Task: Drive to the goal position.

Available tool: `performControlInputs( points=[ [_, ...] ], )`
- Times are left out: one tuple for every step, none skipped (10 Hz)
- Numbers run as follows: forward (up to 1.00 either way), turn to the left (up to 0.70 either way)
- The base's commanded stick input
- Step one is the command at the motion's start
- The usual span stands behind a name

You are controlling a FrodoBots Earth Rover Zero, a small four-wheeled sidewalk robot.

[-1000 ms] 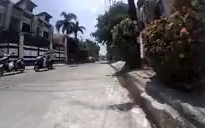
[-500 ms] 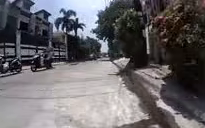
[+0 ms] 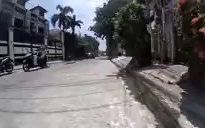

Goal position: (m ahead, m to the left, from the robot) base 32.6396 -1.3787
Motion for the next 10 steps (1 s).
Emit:
performControlInputs(
  points=[
    [1.0, 0.0],
    [1.0, 0.0],
    [1.0, 0.0],
    [1.0, 0.0],
    [1.0, 0.0],
    [1.0, 0.0],
    [1.0, 0.0],
    [1.0, -0.09],
    [1.0, -0.27],
    [1.0, -0.39]
  ],
)
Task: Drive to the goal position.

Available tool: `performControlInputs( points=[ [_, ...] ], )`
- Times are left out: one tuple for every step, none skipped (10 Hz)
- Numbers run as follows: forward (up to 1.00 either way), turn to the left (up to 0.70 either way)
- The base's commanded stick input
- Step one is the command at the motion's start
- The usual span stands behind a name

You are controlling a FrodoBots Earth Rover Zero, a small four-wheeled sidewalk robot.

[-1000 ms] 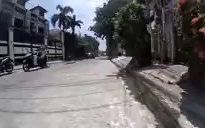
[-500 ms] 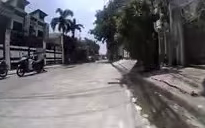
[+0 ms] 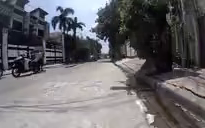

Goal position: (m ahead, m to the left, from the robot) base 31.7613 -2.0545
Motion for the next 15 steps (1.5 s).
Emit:
performControlInputs(
  points=[
    [1.0, -0.37],
    [1.0, -0.27],
    [1.0, -0.07],
    [1.0, -0.03],
    [1.0, -0.03],
    [1.0, -0.02],
    [1.0, -0.02],
    [1.0, -0.03],
    [1.0, -0.09],
    [1.0, -0.26],
    [1.0, -0.39],
    [1.0, -0.34],
    [1.0, -0.17],
    [1.0, -0.04],
    [1.0, 0.0]
  ],
)
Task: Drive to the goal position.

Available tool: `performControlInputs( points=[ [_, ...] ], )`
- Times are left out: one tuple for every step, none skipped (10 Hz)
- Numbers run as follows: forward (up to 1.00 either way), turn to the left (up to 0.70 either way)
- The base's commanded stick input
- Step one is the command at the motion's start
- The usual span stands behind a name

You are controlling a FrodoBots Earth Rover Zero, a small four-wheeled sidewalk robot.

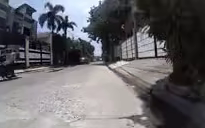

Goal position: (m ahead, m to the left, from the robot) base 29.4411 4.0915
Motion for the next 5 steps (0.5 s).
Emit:
performControlInputs(
  points=[
    [1.0, 0.0],
    [1.0, 0.0],
    [1.0, 0.0],
    [1.0, 0.0],
    [1.0, 0.0]
  ],
)
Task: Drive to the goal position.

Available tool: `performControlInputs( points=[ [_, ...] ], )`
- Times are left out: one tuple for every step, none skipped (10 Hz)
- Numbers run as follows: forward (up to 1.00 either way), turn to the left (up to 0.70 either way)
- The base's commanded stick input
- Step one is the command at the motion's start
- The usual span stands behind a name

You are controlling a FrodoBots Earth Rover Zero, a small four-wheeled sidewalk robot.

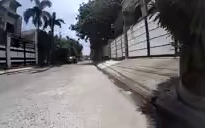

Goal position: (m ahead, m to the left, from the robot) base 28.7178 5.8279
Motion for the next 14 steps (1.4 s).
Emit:
performControlInputs(
  points=[
    [1.0, 0.0],
    [1.0, 0.0],
    [1.0, 0.0],
    [1.0, 0.0],
    [1.0, 0.0],
    [1.0, 0.0],
    [1.0, 0.0],
    [1.0, 0.0],
    [1.0, 0.0],
    [1.0, 0.0],
    [1.0, 0.0],
    [1.0, 0.0],
    [1.0, 0.02],
    [1.0, 0.02]
  ],
)
